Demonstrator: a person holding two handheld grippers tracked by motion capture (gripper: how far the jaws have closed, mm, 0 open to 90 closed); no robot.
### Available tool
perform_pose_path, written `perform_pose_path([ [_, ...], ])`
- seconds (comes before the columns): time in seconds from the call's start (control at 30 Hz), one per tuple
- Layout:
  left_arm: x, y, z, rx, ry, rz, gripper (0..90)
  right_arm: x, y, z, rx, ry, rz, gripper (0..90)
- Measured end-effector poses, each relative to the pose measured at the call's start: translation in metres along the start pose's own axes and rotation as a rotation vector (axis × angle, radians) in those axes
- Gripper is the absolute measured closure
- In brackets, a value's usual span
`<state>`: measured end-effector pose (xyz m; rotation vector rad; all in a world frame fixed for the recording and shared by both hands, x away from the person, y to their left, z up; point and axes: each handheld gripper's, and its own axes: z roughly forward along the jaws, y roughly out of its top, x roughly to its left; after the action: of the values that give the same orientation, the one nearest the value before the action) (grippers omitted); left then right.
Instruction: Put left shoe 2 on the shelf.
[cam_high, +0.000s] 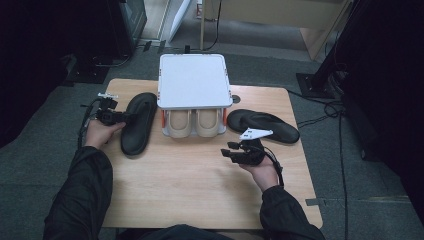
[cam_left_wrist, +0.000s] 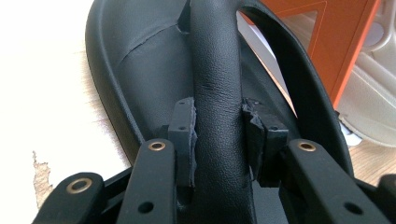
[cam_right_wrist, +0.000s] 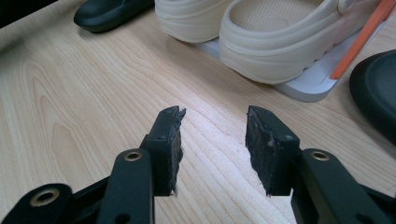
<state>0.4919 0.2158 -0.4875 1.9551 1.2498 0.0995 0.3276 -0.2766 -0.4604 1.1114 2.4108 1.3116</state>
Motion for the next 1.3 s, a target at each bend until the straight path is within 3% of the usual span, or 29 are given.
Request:
perform_pose_path([
  [0.27,-0.002,0.002,-0.001,-0.002,0.017,-0.015,68.2,-0.001,0.0,0.0,-0.002,-0.001,0.001,55.9],
  [0.67,-0.005,0.006,-0.01,-0.019,0.01,-0.061,68.5,0.0,0.001,0.0,-0.002,0.001,0.004,55.9],
  [0.73,-0.005,0.006,-0.014,-0.031,0.006,-0.085,68.5,-0.001,0.001,0.001,-0.005,0.003,0.001,55.9],
  [1.0,-0.011,0.009,-0.031,-0.071,-0.016,-0.119,68.5,0.0,0.005,0.004,-0.006,0.012,-0.004,55.9],
  [1.3,-0.021,0.013,-0.047,-0.071,-0.008,-0.118,68.4,0.0,0.008,0.007,-0.011,0.025,-0.013,55.7],
])
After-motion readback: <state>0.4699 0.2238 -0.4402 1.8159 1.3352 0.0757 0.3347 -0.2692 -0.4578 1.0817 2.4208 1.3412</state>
